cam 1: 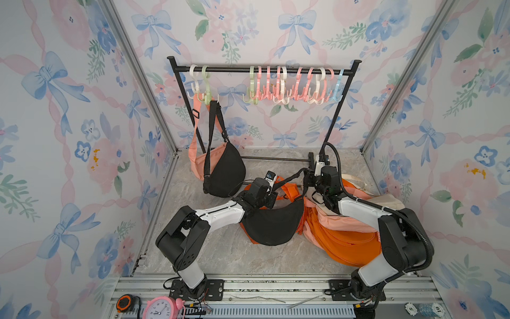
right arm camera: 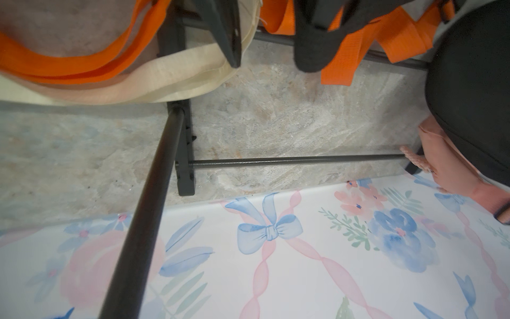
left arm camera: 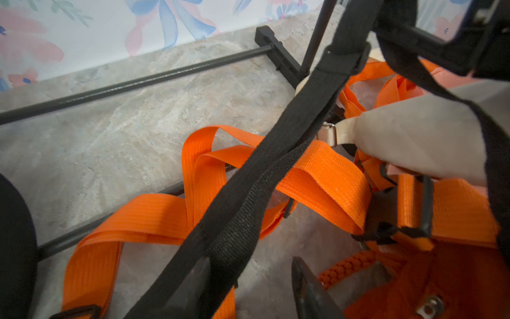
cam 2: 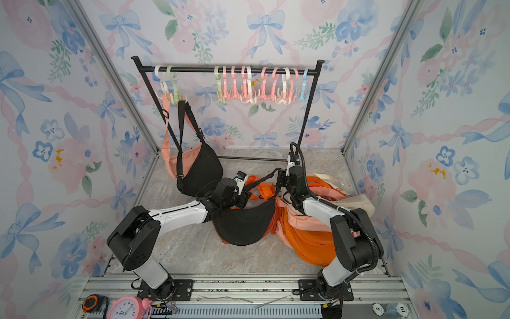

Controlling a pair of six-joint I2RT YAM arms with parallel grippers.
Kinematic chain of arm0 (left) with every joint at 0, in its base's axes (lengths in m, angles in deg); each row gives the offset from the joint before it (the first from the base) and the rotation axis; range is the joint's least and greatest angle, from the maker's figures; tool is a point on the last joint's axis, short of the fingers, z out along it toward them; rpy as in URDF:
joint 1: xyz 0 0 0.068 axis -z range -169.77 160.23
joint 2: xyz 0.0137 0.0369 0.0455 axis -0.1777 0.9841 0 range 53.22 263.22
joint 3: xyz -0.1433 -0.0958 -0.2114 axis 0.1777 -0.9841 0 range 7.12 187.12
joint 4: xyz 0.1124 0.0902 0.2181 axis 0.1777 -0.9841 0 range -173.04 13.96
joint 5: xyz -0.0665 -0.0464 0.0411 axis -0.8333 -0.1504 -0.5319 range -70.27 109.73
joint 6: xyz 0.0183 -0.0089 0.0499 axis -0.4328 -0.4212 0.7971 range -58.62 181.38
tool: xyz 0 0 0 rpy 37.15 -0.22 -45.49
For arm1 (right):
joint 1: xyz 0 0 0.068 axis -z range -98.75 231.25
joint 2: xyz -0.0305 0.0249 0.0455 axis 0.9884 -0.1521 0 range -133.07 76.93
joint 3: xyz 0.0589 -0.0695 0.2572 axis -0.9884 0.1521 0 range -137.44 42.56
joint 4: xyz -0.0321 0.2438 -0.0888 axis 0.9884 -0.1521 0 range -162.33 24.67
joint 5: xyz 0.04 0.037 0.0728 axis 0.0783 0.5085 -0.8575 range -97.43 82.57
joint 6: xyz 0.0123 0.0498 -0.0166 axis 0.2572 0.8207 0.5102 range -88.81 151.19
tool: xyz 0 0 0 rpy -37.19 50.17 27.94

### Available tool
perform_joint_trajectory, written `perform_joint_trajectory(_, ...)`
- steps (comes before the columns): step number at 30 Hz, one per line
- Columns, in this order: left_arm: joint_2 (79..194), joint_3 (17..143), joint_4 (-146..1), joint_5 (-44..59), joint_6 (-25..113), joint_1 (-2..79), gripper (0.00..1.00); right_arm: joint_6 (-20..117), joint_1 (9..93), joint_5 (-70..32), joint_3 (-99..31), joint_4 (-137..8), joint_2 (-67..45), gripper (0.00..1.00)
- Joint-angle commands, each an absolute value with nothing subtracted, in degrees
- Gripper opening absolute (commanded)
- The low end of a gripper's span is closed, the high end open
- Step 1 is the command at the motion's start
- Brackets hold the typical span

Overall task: Take the bag off the hook
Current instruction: Place the bag inside the bag.

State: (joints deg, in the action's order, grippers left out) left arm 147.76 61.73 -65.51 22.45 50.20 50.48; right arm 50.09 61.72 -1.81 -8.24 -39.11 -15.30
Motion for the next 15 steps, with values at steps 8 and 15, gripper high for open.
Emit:
perform_joint_trajectory(8, 137.88, 62.83, -70.96, 6.28, 50.93, 49.94, 0.57, 51.75, 63.17, -4.94, -11.31, -39.15, -16.59, 0.80)
perform_joint_trajectory(15, 132.47, 63.98, -71.63, 8.40, 51.90, 49.26, 0.58, 52.02, 63.15, -5.44, -11.05, -40.38, -15.02, 0.95)
